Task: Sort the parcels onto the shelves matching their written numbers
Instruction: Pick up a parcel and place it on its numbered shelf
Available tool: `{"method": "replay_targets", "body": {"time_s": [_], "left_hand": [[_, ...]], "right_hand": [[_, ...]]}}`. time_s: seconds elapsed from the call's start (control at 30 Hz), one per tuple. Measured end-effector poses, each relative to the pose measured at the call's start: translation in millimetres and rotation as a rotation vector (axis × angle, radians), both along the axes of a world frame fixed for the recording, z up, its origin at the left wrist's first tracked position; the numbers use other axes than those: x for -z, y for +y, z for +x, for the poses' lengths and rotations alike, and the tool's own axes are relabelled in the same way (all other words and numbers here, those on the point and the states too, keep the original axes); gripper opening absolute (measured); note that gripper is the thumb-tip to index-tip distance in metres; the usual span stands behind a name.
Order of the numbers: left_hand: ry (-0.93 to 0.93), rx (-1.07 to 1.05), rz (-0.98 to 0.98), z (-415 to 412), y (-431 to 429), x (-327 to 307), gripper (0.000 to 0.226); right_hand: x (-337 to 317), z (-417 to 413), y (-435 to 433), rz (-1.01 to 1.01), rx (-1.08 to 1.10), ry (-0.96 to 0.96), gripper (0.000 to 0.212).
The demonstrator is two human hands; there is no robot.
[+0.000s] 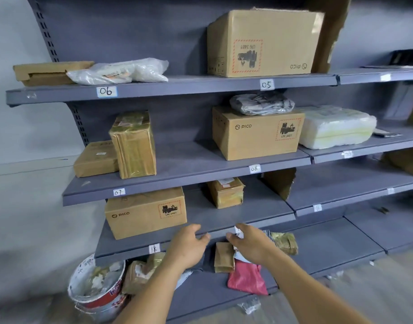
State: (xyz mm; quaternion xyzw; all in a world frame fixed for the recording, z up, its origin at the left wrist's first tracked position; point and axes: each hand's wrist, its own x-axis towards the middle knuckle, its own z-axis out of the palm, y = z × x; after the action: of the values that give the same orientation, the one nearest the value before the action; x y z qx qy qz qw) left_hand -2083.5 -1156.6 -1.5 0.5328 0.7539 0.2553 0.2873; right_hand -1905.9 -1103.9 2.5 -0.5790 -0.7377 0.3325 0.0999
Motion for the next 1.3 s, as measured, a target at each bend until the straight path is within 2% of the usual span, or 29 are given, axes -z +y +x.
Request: {"method": "replay_targets", "body": {"time_s": [0.1, 0.2, 0.3, 0.4, 0.6, 0.83, 0.97, 1.1, 1.3], "left_hand": [[0.025, 0.052, -0.037, 45.7, 2.5, 2.7, 0.048], [0.043, 0.126, -0.051, 91.0, 10.5, 1.6, 0.029], [0.05, 0.213, -0.073, 132.8, 22.2, 4.4, 0.039], [0.091, 0.308, -0.088, 170.4, 39.4, 14.8, 0.054], [0.077, 0.522, -0.13, 245.7, 82.9, 33.3, 0.05], [0.078, 0.697, -0.103, 328.8, 166.5, 36.3, 0.051], [0.1, 0.814, -0.105, 376.0, 208.2, 30.7, 0.054], [0.129, 0.924, -0.102, 430.5, 237.2, 32.1, 0.052], [0.132, 1.05, -0.103, 516.6, 268.4, 42.7, 0.051]], "right_hand": [[4.3, 44.8, -8.0, -0.019, 0.053, -0.008, 0.036], [6.5, 90.1, -12.4, -0.029, 0.121, -0.042, 0.048], [10.9, 133.1, -13.1, -0.058, 0.192, -0.082, 0.054], [17.2, 171.2, -12.5, -0.088, 0.274, -0.097, 0.05], [23.1, 238.1, -3.3, -0.121, 0.388, -0.156, 0.046], [30.8, 313.4, 54.3, -0.129, 0.61, -0.176, 0.055], [31.0, 357.2, 75.0, -0.1, 0.698, -0.177, 0.051], [40.4, 407.8, 83.5, -0.115, 0.789, -0.2, 0.062], [50.6, 486.7, 89.1, -0.131, 0.905, -0.217, 0.066]]}}
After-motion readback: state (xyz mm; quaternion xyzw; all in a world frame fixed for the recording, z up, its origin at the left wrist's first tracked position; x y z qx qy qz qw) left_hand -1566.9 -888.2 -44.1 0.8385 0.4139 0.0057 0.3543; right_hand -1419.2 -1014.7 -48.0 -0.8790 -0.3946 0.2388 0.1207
